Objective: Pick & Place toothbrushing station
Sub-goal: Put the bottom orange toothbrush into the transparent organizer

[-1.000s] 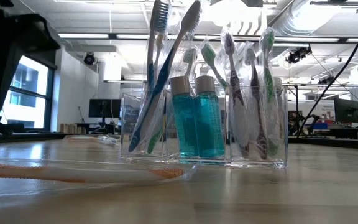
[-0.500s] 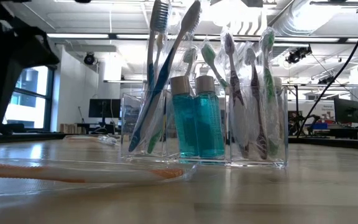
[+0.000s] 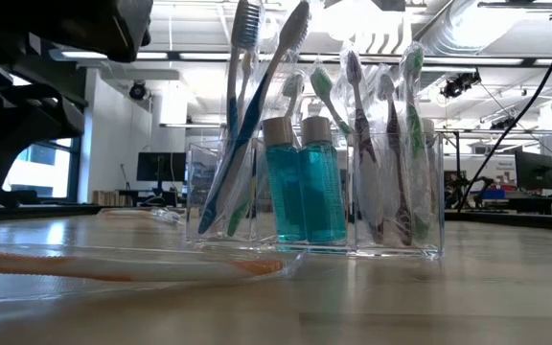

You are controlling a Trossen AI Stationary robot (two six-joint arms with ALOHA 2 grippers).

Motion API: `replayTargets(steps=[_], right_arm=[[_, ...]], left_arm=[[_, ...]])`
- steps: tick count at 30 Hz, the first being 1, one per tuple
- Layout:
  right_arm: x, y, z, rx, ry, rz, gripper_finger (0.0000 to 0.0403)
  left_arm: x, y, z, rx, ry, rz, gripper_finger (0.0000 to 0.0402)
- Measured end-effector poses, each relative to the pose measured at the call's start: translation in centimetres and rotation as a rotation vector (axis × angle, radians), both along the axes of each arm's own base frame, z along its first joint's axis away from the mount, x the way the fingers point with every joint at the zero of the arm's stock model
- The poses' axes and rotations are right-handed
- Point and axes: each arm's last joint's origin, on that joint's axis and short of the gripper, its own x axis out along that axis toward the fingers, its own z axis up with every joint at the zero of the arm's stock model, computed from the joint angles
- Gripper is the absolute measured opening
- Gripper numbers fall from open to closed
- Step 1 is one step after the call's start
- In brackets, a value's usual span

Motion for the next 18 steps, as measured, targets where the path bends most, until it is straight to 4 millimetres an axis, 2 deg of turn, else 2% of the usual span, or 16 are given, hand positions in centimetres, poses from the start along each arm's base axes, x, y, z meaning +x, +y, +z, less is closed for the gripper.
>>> replayTargets(steps=[4,8,9,14,18], right_arm=[[0.0,0.0,0.0,-0.002,0.000,0.002,0.0267],[0.0,0.0,0.0,-0.009,0.000,0.005,0.0267],[0.0,0.0,0.0,-0.012,0.000,0.006,0.0267],[0.0,0.0,0.0,-0.016,-0.001,0.008,0.0267],[0.0,0.1,0.0,-0.009,0.005,0.025,0.0267]], left_arm=[[-0.1,0.1,-0.1,0.009,0.011,0.002,0.0119],[-0.1,0.0,-0.1,-0.029,0.044,0.013,0.0029],[-0.2,0.0,-0.1,-0.041,0.054,0.010,0.0018],[-0.4,-0.1,-0.1,-0.081,0.105,0.018,0.0017],[-1.2,0.3,0.8,-0.085,0.156,0.016,0.0011]])
